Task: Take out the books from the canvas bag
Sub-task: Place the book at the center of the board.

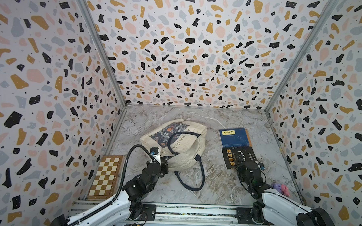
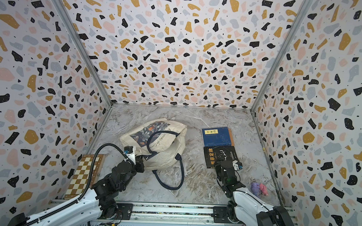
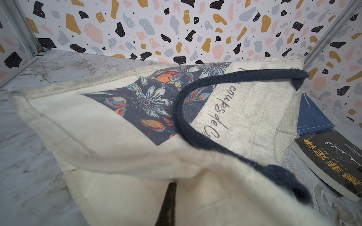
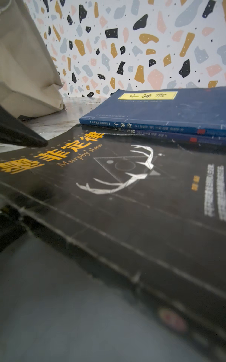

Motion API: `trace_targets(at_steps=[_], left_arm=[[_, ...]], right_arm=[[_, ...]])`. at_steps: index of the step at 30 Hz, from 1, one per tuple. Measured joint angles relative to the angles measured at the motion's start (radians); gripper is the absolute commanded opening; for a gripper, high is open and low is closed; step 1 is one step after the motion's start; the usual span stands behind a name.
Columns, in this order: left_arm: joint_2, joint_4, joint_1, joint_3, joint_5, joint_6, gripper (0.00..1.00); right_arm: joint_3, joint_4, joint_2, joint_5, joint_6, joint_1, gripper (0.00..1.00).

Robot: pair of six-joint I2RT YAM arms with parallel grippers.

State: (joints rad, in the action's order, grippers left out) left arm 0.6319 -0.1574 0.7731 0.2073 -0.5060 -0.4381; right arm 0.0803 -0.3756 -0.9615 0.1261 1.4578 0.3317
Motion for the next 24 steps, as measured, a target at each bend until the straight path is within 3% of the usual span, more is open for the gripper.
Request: trace_targets(at_steps=[2,5,13,18,19,20,21,22,24], left_arm=[[-0.006,0.002,0.000,0.000,0.000,0.000,0.00],[-0.013,0.007,-0.001,0.000,0.000,0.000,0.00],[-0.027,0.018,-0.005,0.000,0.011,0.000,0.00],[-0.048,0.025,-0.005,-0.005,0.010,0.000,0.00],[-0.050,0.026,-0.005,-0.005,0.009,0.000,0.06],[-0.050,0.026,-0.005,-0.005,0.008,0.000,0.19],[-0.050,0.026,-0.005,-0.005,0.007,0.003,0.52],[-0.051,0.021,-0.004,-0.005,0.007,0.003,0.70],[-0.054,0.013,-0.004,-0.005,0.006,0.003,0.88]], right_arm=[[0.010,0.016,0.015,-0.019,-0.011,0.000,0.78],[0.023,0.080,0.064,-0.047,-0.032,0.000,0.84],[0.077,0.369,0.224,-0.078,-0.106,0.004,0.89],[0.134,0.456,0.282,-0.090,-0.168,0.039,0.89],[0.145,0.459,0.283,-0.090,-0.185,0.056,0.89],[0.155,0.457,0.283,-0.091,-0.201,0.070,0.89],[0.166,0.448,0.278,-0.095,-0.224,0.087,0.89],[0.177,0.435,0.268,-0.105,-0.249,0.101,0.90],[0.207,0.417,0.233,-0.122,-0.301,0.122,0.91]])
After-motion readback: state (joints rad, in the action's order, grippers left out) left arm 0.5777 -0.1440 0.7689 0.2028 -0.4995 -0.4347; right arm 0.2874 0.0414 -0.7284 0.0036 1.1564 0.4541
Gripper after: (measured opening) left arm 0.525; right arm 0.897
